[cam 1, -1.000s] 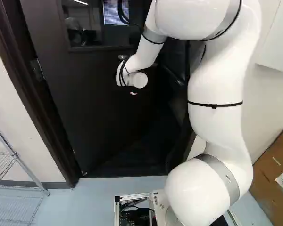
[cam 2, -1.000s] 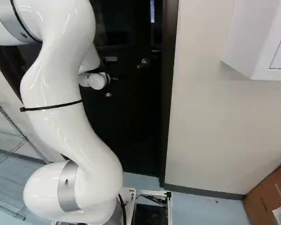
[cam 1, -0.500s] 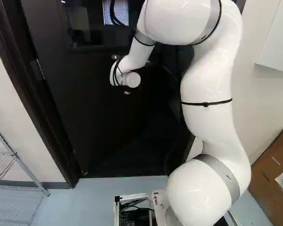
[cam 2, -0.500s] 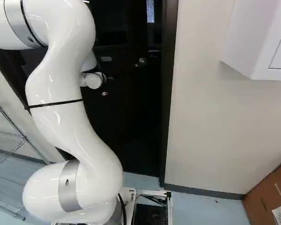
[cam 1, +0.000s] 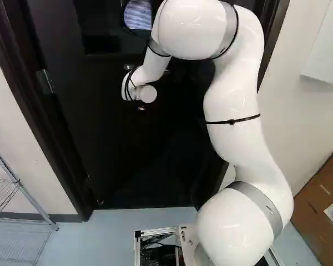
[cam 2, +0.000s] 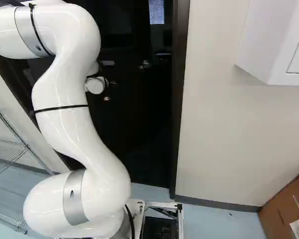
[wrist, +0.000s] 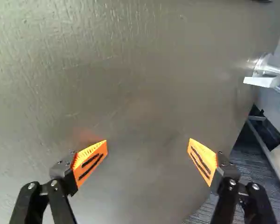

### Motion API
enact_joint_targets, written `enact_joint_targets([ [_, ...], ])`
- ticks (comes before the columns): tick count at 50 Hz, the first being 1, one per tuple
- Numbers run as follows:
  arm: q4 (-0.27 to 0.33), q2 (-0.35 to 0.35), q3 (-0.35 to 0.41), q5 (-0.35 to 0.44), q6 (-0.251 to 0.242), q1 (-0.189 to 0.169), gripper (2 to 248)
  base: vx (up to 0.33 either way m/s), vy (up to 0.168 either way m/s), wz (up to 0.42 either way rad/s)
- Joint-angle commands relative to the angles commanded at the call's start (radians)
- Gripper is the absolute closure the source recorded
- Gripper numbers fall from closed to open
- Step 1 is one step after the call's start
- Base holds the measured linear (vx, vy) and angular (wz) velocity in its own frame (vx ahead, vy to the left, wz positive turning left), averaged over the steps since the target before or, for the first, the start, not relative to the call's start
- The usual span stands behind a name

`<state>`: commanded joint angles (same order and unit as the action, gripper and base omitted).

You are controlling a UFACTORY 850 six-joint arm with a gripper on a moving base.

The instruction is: Open the door and move inside

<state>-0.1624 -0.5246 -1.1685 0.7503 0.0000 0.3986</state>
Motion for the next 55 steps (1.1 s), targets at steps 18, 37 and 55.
enact_joint_targets([
  [18,0.0,-0.048,-0.063,0.0,0.0,0.037,3,0.0,0.0,0.0],
  [37,0.0,-0.087,-0.114,0.0,0.0,0.077,3,0.0,0.0,0.0],
  [55,0.0,-0.129,-0.17,0.0,0.0,0.114,3,0.0,0.0,0.0],
])
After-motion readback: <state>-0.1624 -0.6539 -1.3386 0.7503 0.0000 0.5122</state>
